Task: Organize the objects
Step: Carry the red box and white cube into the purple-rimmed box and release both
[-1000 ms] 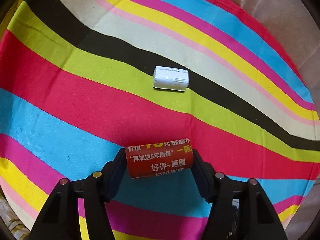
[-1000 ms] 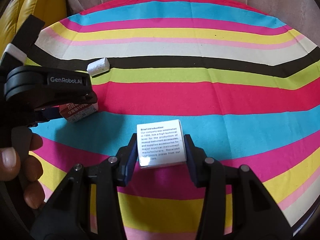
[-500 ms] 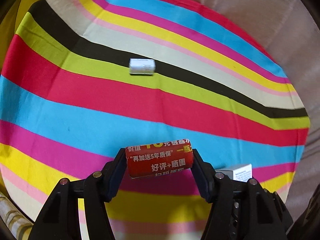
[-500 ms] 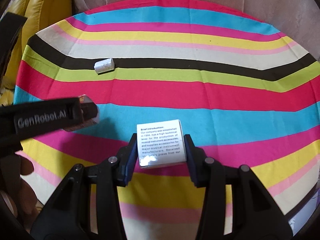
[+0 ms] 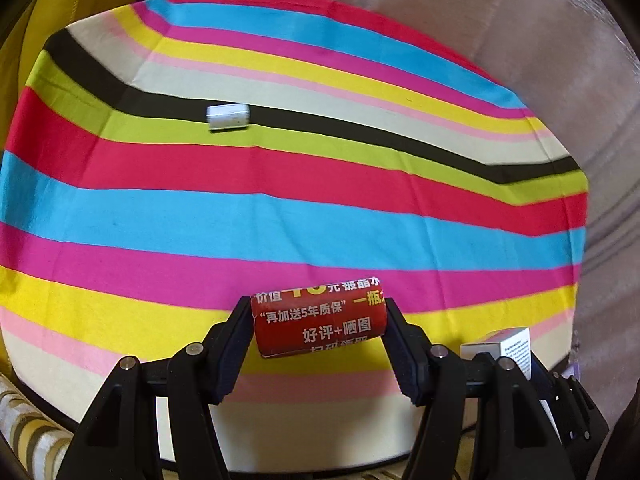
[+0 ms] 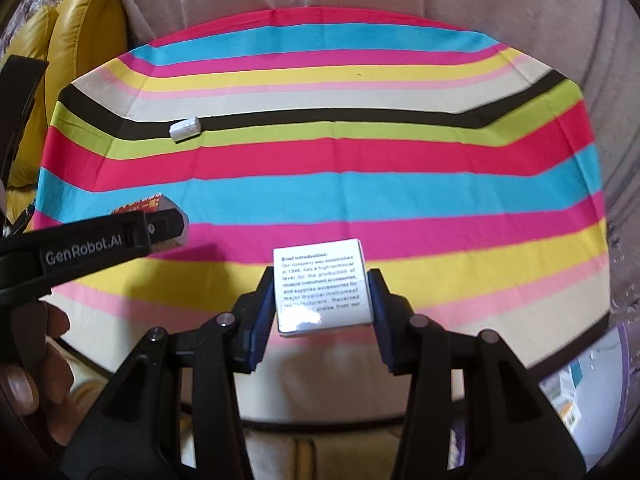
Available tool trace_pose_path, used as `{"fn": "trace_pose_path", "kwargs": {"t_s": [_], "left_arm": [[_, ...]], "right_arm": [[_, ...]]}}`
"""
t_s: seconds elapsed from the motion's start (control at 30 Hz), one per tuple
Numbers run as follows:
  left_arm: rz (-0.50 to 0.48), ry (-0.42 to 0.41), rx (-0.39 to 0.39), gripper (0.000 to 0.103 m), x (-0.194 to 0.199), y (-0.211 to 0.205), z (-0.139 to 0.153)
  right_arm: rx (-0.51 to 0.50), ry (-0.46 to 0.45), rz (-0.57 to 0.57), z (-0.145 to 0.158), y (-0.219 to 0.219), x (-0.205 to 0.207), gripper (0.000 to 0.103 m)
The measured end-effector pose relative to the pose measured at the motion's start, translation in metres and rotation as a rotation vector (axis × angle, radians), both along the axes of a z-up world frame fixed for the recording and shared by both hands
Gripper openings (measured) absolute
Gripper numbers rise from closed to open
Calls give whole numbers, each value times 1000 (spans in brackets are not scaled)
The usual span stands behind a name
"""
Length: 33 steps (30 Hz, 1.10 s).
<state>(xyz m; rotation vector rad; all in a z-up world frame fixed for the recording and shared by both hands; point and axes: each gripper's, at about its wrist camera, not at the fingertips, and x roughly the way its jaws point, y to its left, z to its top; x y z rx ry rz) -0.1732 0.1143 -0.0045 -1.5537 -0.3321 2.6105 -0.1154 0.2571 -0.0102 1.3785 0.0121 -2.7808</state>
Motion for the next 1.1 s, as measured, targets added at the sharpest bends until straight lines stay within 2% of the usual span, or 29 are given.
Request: {"fn": "trace_pose_path", "kwargs": {"t_s": [0.27, 0.87, 1.1], "left_arm": [[-116, 15, -30, 63, 21, 40, 5], [-420, 18, -100, 63, 67, 145, 8], [-524, -11, -119, 63, 84, 183, 2]], "right_arm": [[-7, 3, -58, 9, 38, 33, 48], [14, -52, -232, -3, 147, 90, 48], [19, -73, -307, -10, 190, 112, 48]]}}
